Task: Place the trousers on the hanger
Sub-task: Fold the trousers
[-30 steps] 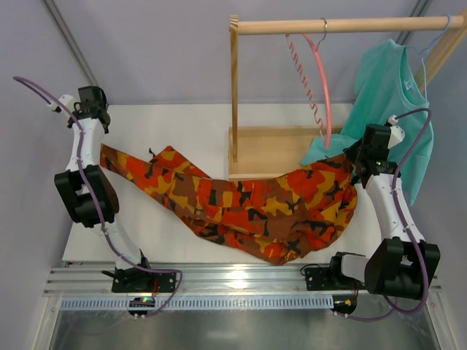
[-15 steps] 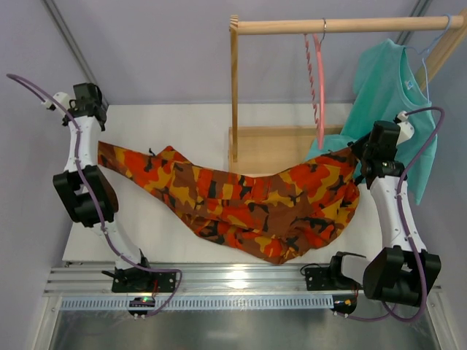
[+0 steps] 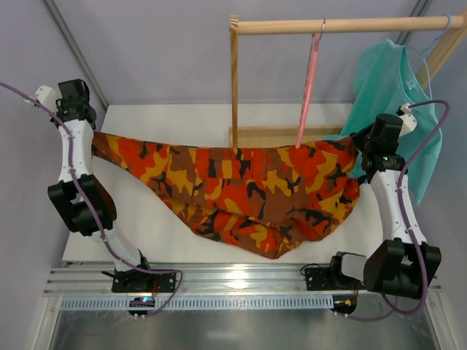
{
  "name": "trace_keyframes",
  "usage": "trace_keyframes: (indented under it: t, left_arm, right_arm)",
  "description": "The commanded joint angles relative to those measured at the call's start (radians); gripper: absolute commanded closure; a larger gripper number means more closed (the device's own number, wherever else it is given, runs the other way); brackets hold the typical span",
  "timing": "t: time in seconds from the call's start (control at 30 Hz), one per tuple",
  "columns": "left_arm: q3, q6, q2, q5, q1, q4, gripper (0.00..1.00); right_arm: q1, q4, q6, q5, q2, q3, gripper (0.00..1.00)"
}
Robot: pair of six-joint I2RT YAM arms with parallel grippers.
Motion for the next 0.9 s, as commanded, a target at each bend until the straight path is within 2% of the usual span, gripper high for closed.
trace_keyframes:
  t: [0.0, 0.17, 0.47, 0.6, 0.73, 0.77, 0.8, 0.87]
  left_arm:
    - [-0.026, -0.03, 0.02, 0.044, 0.011, 0.178, 1.0]
    - [-0.021, -0.036, 0.105, 0.074, 0.01, 0.195, 1.0]
    - [0.16, -0.004, 0.329, -0.01, -0.008, 0.005, 1.0]
    - [0.198, -0.004, 0.357, -0.061, -0.008, -0.024, 1.0]
    - [0.218, 0.028, 0.357, -0.05, -0.01, -0.01, 1.0]
    - [0.224, 0.033, 0.353, -0.041, -0.008, -0.02, 1.0]
    - [0.23, 0.033, 0.345, -0.027, -0.01, -0.029, 0.99]
    - [0.234, 0.036, 0.328, 0.019, -0.013, -0.058, 0.87]
  right_arm:
    - [-0.012, 0.17, -0.012, 0.002, 0.068, 0.078, 0.96]
    - [-0.012, 0.239, -0.026, -0.038, 0.155, 0.116, 0.96]
    - [-0.012, 0.272, -0.044, -0.132, 0.347, 0.214, 0.96]
    - [-0.01, 0.269, -0.044, -0.182, 0.413, 0.259, 0.96]
    - [-0.006, 0.263, -0.044, -0.203, 0.446, 0.295, 0.96]
    - [-0.001, 0.241, -0.049, -0.218, 0.461, 0.308, 0.93]
    - [0.002, 0.218, -0.061, -0.224, 0.468, 0.338, 0.83]
    - [0.011, 0.125, -0.069, -0.226, 0.473, 0.36, 0.68]
